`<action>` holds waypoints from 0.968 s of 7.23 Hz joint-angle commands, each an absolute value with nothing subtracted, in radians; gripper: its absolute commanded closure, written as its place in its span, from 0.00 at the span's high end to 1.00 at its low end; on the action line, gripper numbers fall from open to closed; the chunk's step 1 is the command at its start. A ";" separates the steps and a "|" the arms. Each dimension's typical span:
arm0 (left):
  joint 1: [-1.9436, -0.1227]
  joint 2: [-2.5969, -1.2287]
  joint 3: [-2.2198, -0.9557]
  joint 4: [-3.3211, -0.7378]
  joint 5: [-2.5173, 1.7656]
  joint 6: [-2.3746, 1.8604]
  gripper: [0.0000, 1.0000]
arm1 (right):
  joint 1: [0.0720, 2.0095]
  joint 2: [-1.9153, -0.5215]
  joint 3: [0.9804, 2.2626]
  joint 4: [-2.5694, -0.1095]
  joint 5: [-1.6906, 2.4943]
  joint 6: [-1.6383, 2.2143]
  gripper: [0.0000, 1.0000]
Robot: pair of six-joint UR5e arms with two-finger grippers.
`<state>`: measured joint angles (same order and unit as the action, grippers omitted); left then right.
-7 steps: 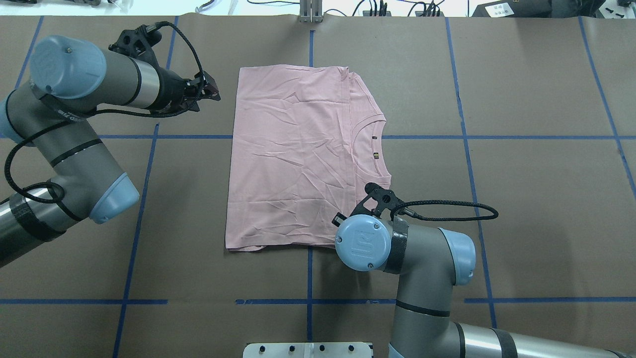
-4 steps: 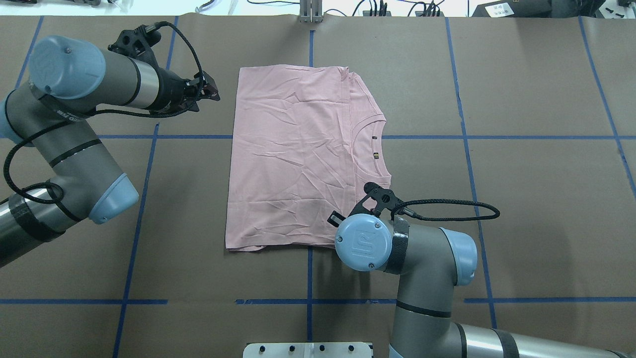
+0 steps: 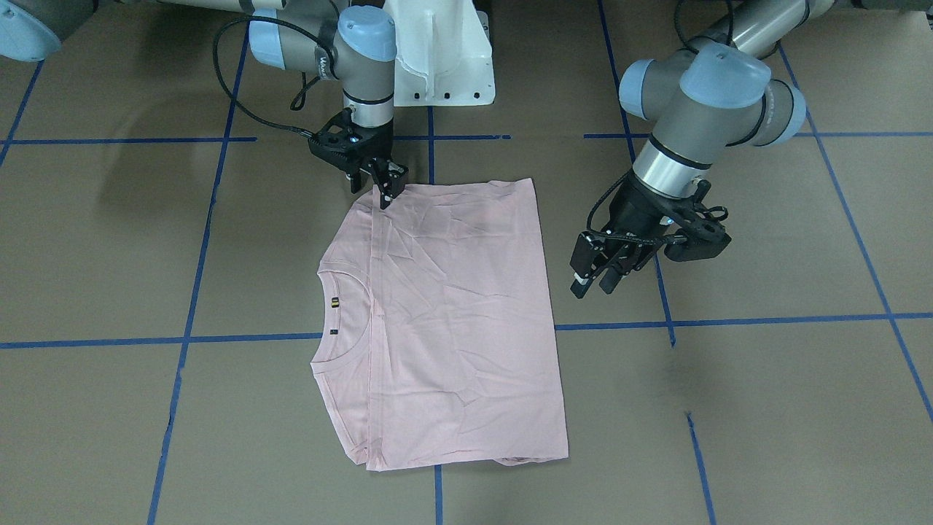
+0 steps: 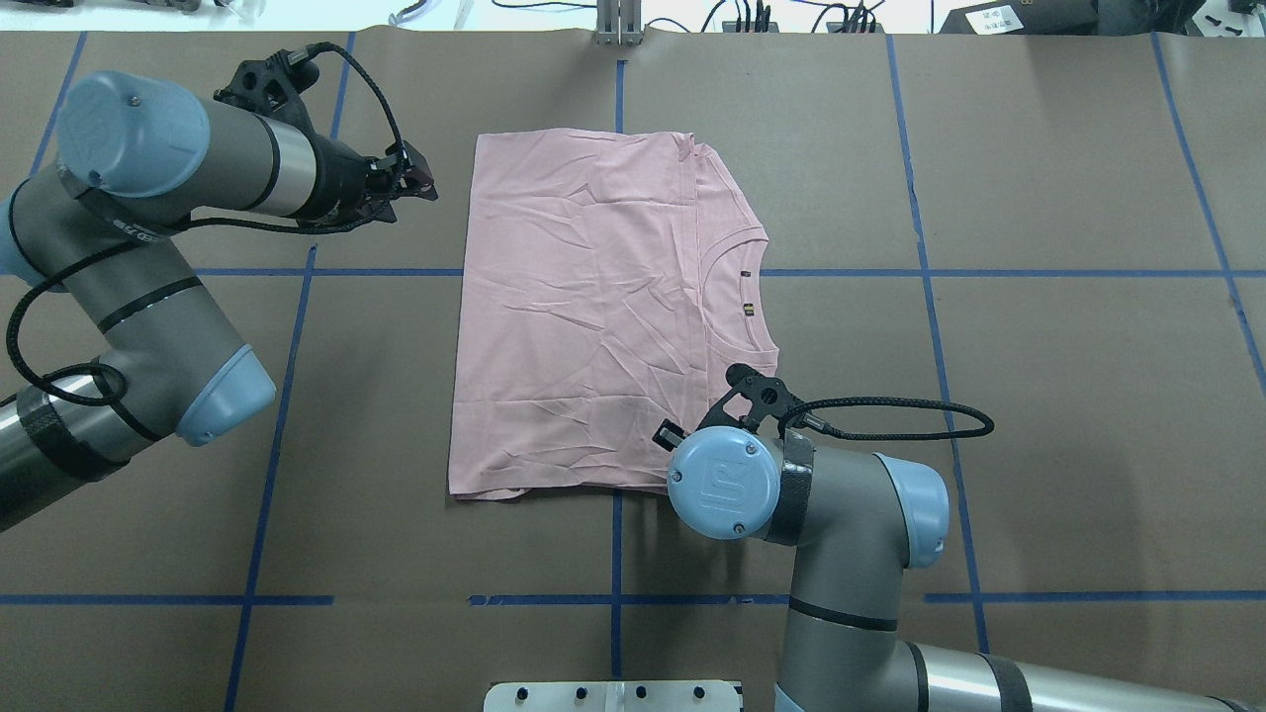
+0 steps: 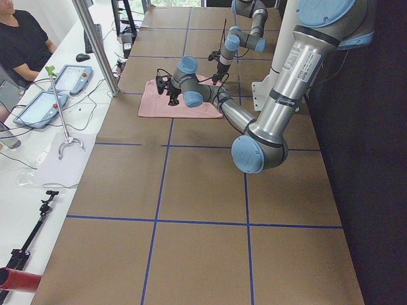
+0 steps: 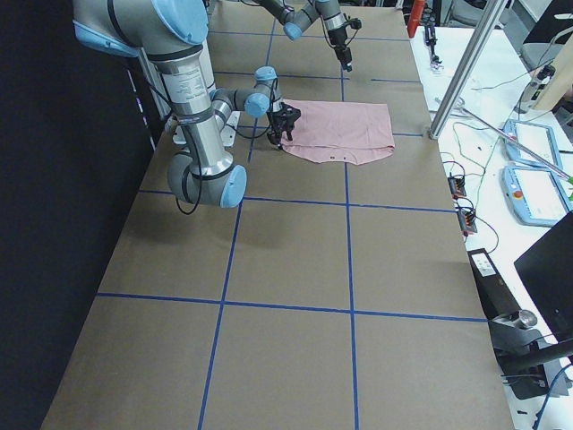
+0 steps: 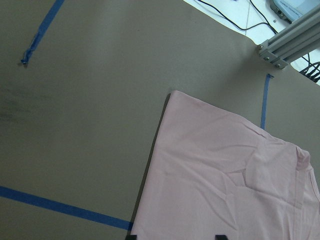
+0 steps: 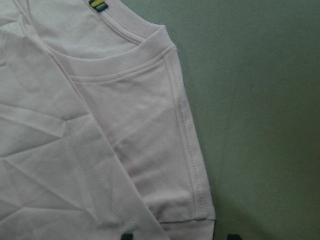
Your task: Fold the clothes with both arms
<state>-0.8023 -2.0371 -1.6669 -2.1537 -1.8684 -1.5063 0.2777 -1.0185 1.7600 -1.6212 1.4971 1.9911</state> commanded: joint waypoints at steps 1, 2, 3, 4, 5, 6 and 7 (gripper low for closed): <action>-0.804 -2.037 -1.667 -2.154 -1.868 -1.512 0.61 | 0.278 -1.017 1.750 -1.621 1.497 1.993 0.52; -0.804 -2.037 -1.667 -2.154 -1.868 -1.514 0.61 | 0.278 -1.017 1.741 -1.621 1.497 1.994 0.37; -0.804 -2.037 -1.669 -2.154 -1.868 -1.517 0.61 | 0.278 -1.016 1.733 -1.618 1.497 1.996 0.15; -0.804 -2.037 -1.669 -2.154 -1.868 -1.526 0.61 | 0.278 -0.999 1.733 -1.621 1.499 1.993 0.00; -0.804 -2.037 -1.669 -2.154 -1.868 -1.526 0.61 | 0.278 -0.997 1.733 -1.621 1.500 1.990 0.00; -0.804 -2.036 -1.669 -2.154 -1.868 -1.526 0.61 | 0.284 -0.997 1.741 -1.627 1.518 1.980 0.00; -0.804 -2.037 -1.669 -2.154 -1.868 -1.528 0.61 | 0.285 -0.985 1.752 -1.669 1.520 1.964 0.00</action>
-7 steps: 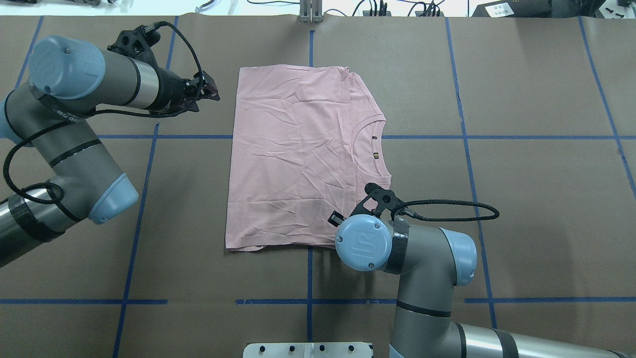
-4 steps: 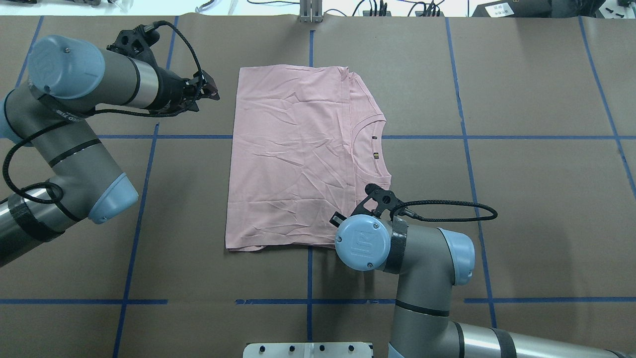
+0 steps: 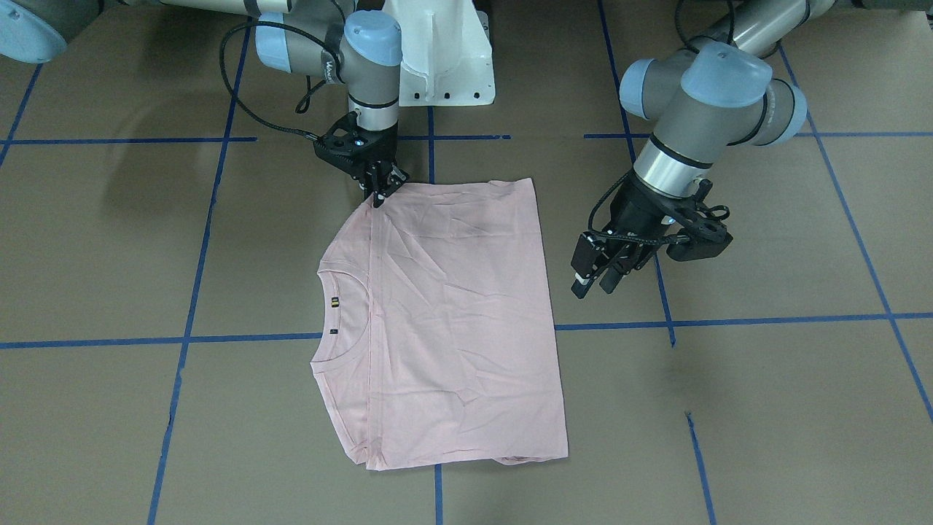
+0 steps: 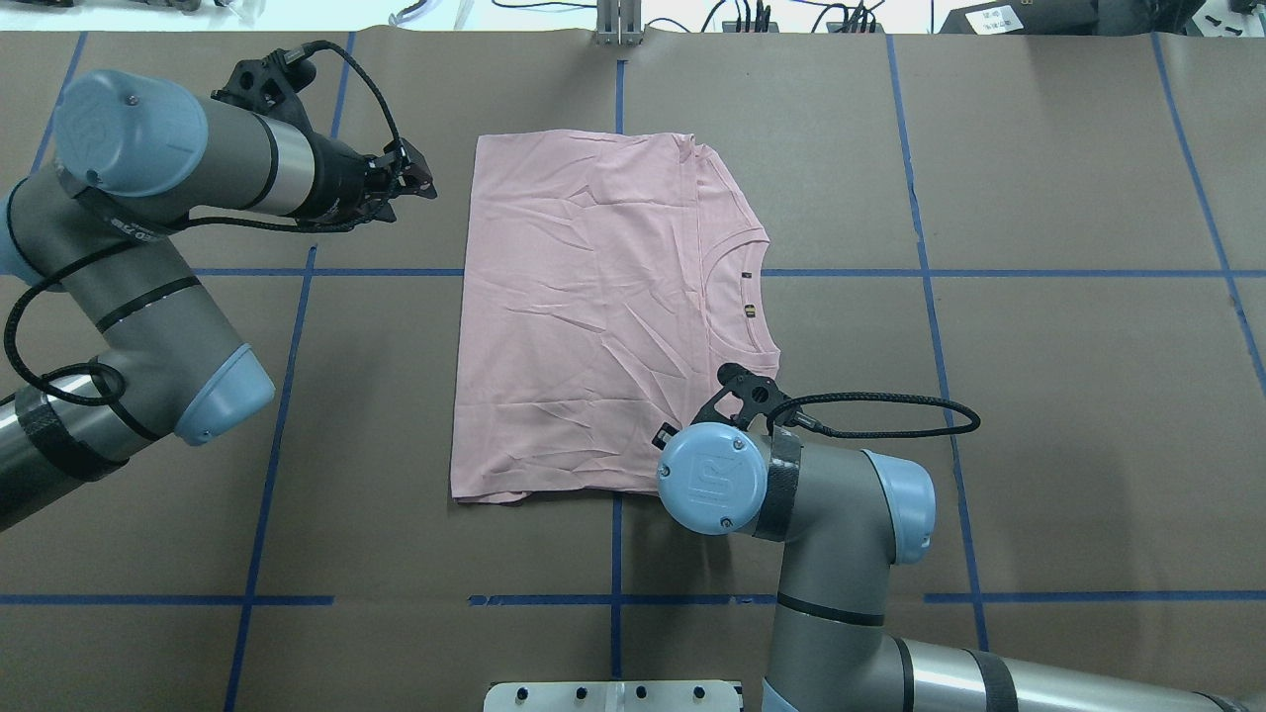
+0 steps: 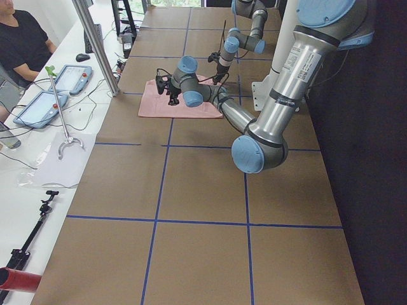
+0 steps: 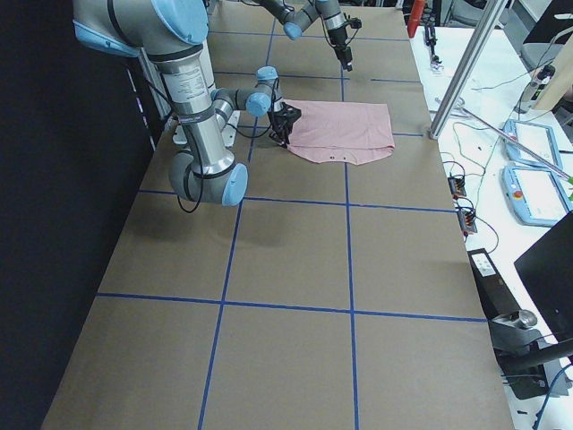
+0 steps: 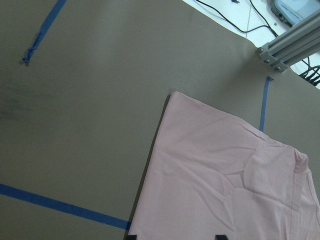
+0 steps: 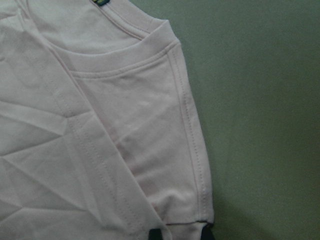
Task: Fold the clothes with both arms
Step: 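Lower the left gripper to the shirt's near corner beside the right gripper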
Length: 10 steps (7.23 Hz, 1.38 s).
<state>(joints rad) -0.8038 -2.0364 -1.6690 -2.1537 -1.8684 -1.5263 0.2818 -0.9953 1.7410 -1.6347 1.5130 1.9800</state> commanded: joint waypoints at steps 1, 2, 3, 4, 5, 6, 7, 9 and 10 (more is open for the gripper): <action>-0.804 -2.037 -1.669 -2.154 -1.868 -1.528 0.61 | 0.285 -0.989 1.753 -1.674 1.522 1.962 0.00; -0.802 -2.037 -1.667 -2.154 -1.868 -1.532 0.61 | 0.287 -0.988 1.776 -1.678 1.522 1.960 0.00; -0.793 -2.040 -1.669 -2.152 -1.867 -1.610 0.61 | 0.288 -1.000 1.813 -1.678 1.522 1.960 0.00; -0.720 -2.040 -1.733 -2.090 -1.856 -1.712 0.61 | 0.290 -1.002 1.819 -1.677 1.522 1.960 0.00; -0.587 -2.027 -1.840 -1.945 -1.783 -1.782 0.61 | 0.290 -1.006 1.836 -1.677 1.520 1.960 0.00; -0.490 -2.004 -1.900 -1.855 -1.707 -1.811 0.62 | 0.290 -1.018 1.847 -1.677 1.520 1.960 0.00; -0.419 -1.967 -1.902 -1.836 -1.674 -1.862 0.62 | 0.290 -1.022 1.845 -1.677 1.520 1.960 0.00; -0.356 -1.925 -1.902 -1.822 -1.654 -1.911 0.62 | 0.290 -1.023 1.847 -1.675 1.520 1.960 0.00; -0.341 -1.924 -1.893 -1.819 -1.655 -1.927 0.62 | 0.290 -1.023 1.845 -1.675 1.520 1.960 0.00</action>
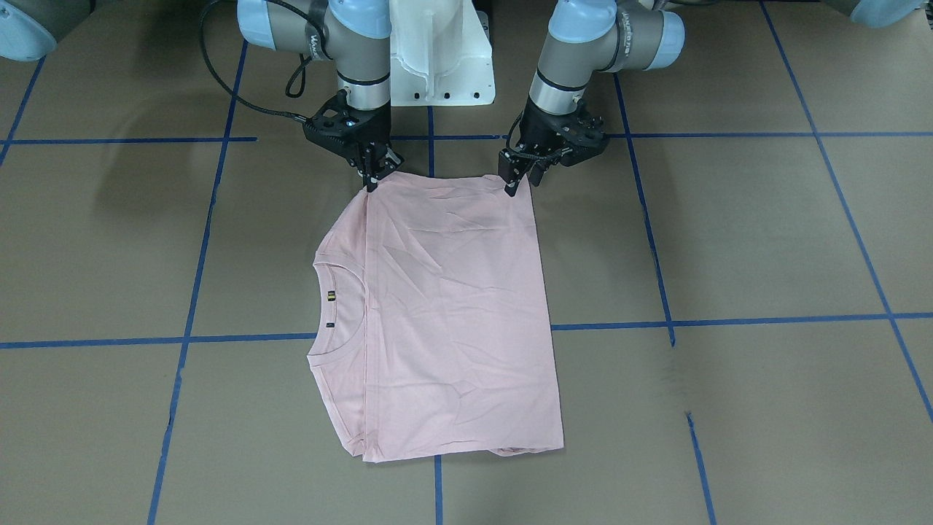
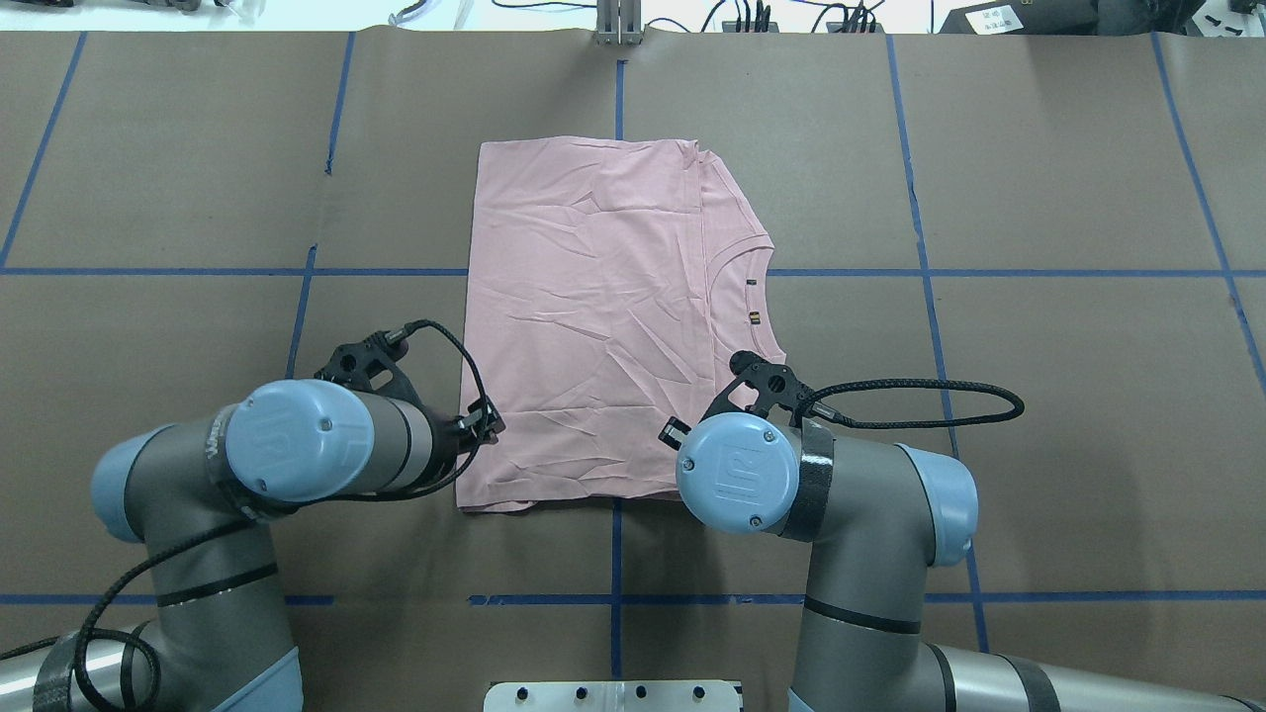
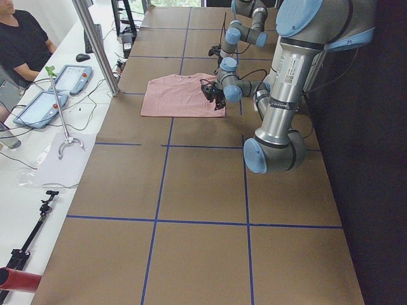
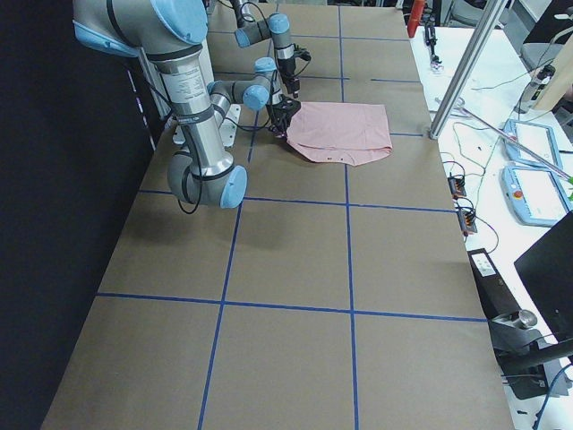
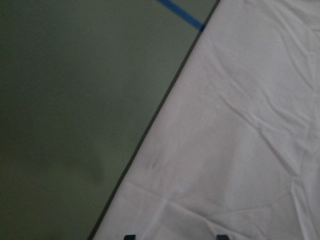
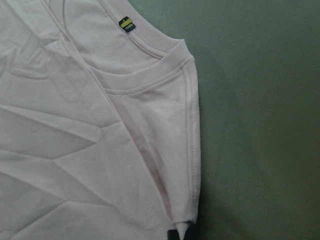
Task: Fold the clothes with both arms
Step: 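Lower the left gripper to the shirt's near corner beside the right gripper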
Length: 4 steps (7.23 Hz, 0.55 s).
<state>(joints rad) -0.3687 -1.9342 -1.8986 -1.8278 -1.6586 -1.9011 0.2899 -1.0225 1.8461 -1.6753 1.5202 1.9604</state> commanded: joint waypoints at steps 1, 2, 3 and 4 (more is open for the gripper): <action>-0.319 -1.922 -1.884 -1.819 -1.654 -1.943 0.63 | 0.290 -1.023 1.845 -1.675 1.520 1.960 0.00; -0.305 -1.921 -1.879 -1.819 -1.654 -1.947 0.62 | 0.288 -1.022 1.847 -1.675 1.520 1.960 0.00; -0.304 -1.919 -1.878 -1.818 -1.654 -1.947 0.61 | 0.288 -1.022 1.847 -1.675 1.520 1.960 0.00; -0.302 -1.913 -1.878 -1.818 -1.654 -1.947 0.52 | 0.288 -1.022 1.847 -1.675 1.520 1.960 0.00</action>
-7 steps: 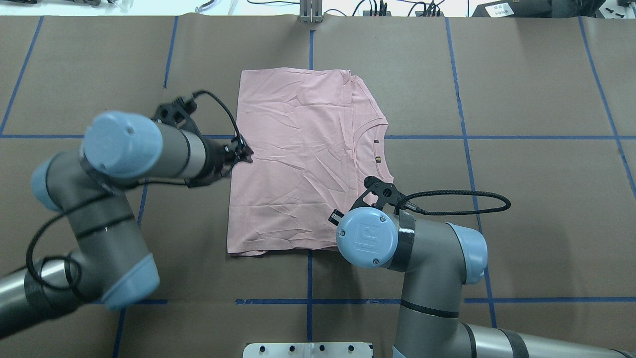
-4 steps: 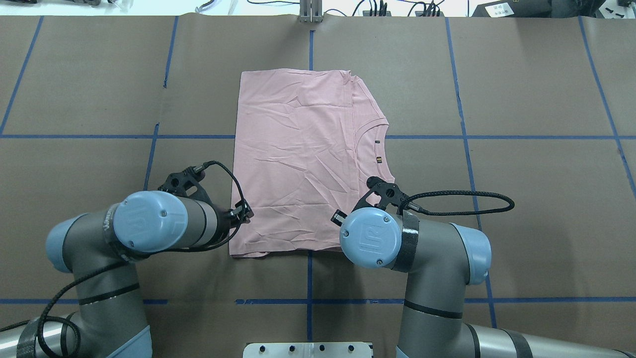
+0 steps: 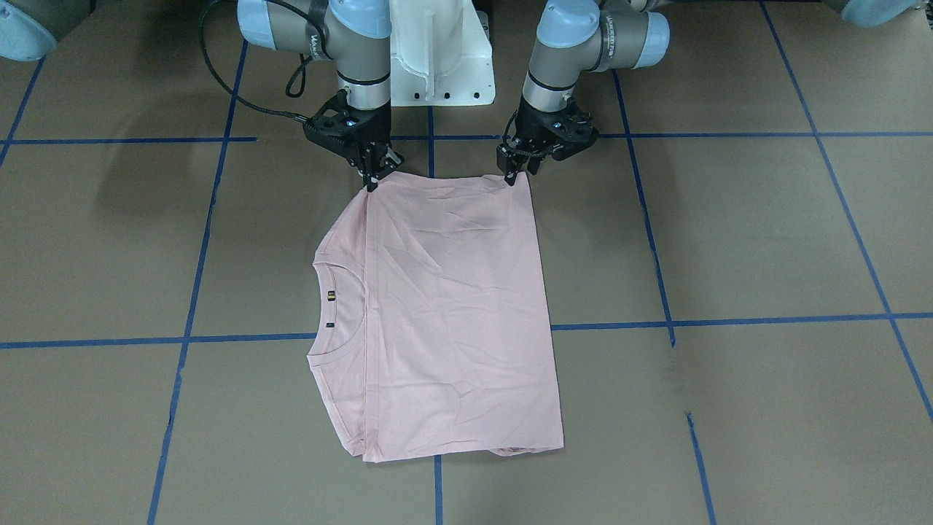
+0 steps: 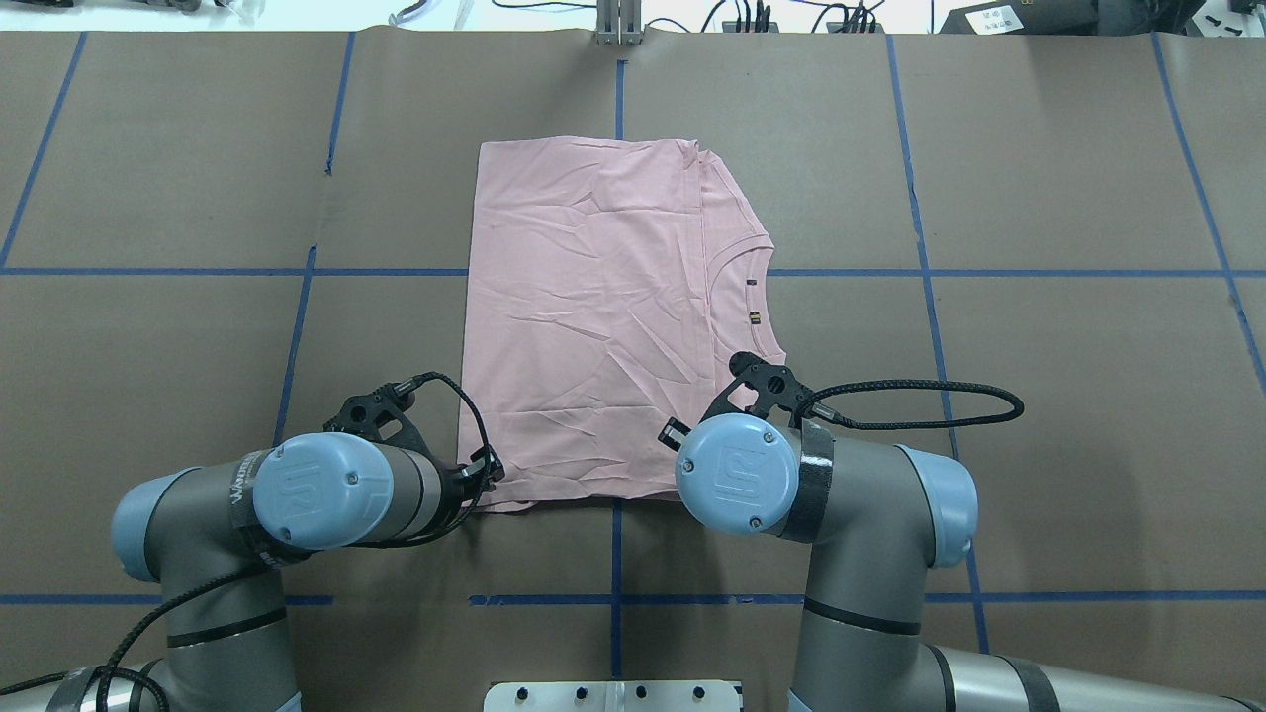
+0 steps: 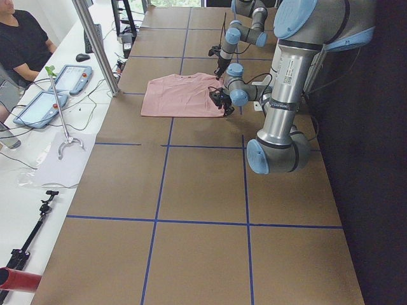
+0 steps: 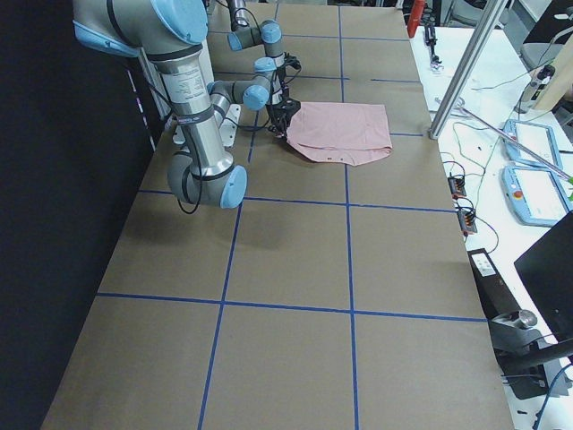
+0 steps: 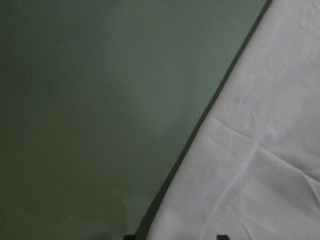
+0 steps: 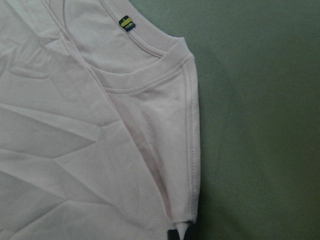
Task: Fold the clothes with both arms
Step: 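Lower the left gripper to the shirt's near corner beside the right gripper, then grasp the near edge with both grippers and fold it toward the far edge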
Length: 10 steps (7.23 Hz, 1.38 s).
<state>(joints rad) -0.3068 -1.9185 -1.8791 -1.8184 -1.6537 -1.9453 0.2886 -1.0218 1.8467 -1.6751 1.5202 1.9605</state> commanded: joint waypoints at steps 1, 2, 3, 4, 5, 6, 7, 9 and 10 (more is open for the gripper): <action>-0.296 -1.907 -1.876 -1.819 -1.654 -1.947 0.32 | 0.288 -1.022 1.845 -1.675 1.520 1.960 0.00; -0.292 -1.907 -1.873 -1.818 -1.654 -1.947 0.00 | 0.288 -1.022 1.845 -1.675 1.520 1.960 0.00; -0.291 -1.908 -1.873 -1.818 -1.655 -1.944 0.00 | 0.290 -1.023 1.845 -1.675 1.520 1.960 0.00; -0.291 -1.916 -1.875 -1.818 -1.655 -1.944 0.00 | 0.290 -1.023 1.845 -1.675 1.520 1.960 0.00; -0.293 -1.924 -1.893 -1.818 -1.658 -1.944 0.00 | 0.291 -1.023 1.847 -1.675 1.520 1.960 0.00; -0.296 -1.921 -1.951 -1.786 -1.658 -1.944 0.00 | 0.293 -1.032 1.868 -1.677 1.520 1.960 0.00; -0.293 -1.910 -2.077 -1.697 -1.657 -1.966 0.00 | 0.278 -1.079 1.960 -1.678 1.522 1.968 0.00; -0.270 -1.907 -2.300 -1.535 -1.660 -2.040 0.00 | 0.224 -1.207 2.235 -1.741 1.543 2.055 0.00; -0.282 -1.931 -2.336 -1.499 -1.660 -2.039 0.00 | 0.244 -1.189 2.294 -1.771 1.543 2.074 0.00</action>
